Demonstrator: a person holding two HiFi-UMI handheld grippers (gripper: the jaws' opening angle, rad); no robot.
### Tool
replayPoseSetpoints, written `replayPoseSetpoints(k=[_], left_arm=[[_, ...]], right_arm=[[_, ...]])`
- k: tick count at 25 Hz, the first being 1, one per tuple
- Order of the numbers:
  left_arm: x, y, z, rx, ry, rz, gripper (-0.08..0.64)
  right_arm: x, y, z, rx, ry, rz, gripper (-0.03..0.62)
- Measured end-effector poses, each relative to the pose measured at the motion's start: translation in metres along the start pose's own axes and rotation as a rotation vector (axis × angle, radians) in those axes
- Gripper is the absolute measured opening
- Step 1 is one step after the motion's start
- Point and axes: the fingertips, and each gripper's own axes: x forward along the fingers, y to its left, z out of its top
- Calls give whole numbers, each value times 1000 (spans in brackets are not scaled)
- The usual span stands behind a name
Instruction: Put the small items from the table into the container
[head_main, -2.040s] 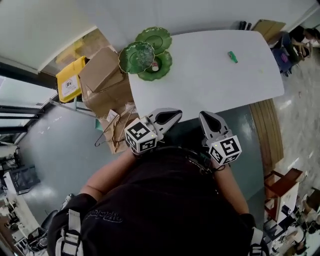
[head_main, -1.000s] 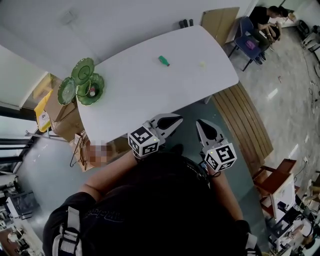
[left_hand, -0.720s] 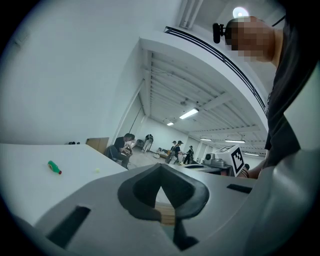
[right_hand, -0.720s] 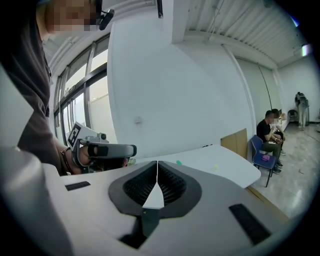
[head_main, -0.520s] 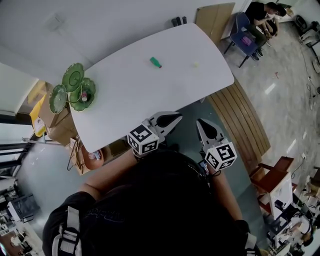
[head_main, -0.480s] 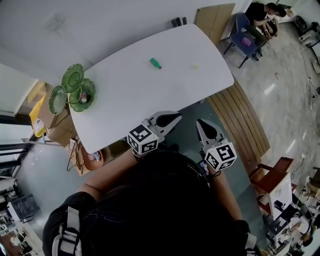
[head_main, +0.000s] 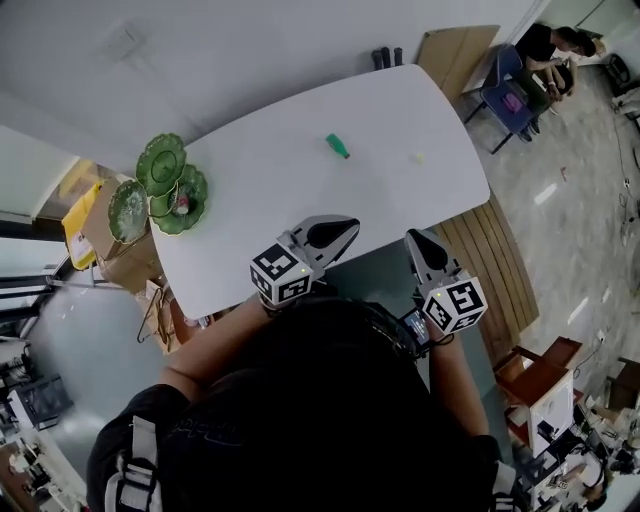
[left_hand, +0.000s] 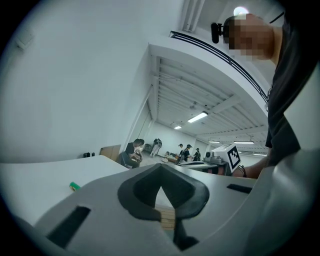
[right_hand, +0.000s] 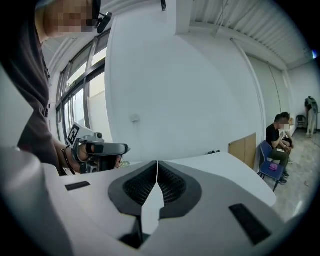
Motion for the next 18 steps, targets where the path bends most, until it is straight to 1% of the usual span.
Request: replayPoseSetpoints(k=[5,7,10,14,18], left_arm=[[-26,36,5,-36,-5,80,3],[-36,48,5,-52,-14,112,4],[-48,67,8,-61,-36,160,3],[-56,84,12,-102,-78,250,3],[-48,100,24,-93,-125,344,4]], right_arm=[[36,-10,16,2,7,27,18],[52,-10,20,-5,21,50,18],[83,-12,26,-18,43,103,18],[112,-13,29,-35,72,192,18],[137,-24,37,-64,103,279,18]])
